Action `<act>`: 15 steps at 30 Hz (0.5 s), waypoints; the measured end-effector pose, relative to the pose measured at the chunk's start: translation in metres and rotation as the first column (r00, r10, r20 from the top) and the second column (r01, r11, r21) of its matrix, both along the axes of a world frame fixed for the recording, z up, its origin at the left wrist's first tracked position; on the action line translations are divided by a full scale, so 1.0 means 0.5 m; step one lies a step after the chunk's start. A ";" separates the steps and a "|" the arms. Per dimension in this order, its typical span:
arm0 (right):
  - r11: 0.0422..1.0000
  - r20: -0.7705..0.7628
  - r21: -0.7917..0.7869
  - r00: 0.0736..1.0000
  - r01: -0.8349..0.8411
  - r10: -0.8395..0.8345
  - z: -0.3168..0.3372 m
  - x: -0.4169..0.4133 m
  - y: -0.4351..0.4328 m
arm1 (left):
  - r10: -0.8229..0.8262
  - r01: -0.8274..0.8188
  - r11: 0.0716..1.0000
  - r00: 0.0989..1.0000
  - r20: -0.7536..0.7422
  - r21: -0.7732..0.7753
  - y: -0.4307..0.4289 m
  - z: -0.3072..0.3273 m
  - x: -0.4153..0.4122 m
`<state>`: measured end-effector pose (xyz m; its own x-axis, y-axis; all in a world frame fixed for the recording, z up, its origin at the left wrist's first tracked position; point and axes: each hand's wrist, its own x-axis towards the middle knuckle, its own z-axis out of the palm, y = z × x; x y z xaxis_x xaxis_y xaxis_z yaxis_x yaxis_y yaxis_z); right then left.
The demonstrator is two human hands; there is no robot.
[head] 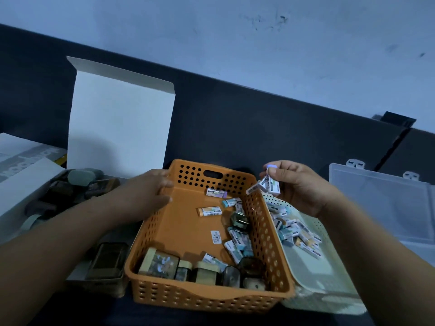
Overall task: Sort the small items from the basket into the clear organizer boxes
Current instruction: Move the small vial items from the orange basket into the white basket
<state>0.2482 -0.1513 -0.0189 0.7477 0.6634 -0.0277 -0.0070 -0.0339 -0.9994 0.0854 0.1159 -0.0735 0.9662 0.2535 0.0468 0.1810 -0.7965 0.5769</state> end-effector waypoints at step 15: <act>0.671 0.438 -0.635 0.894 0.383 -0.096 -0.068 0.035 -0.119 | 0.036 -0.036 0.999 0.999 -0.016 0.031 -0.006 0.002 0.005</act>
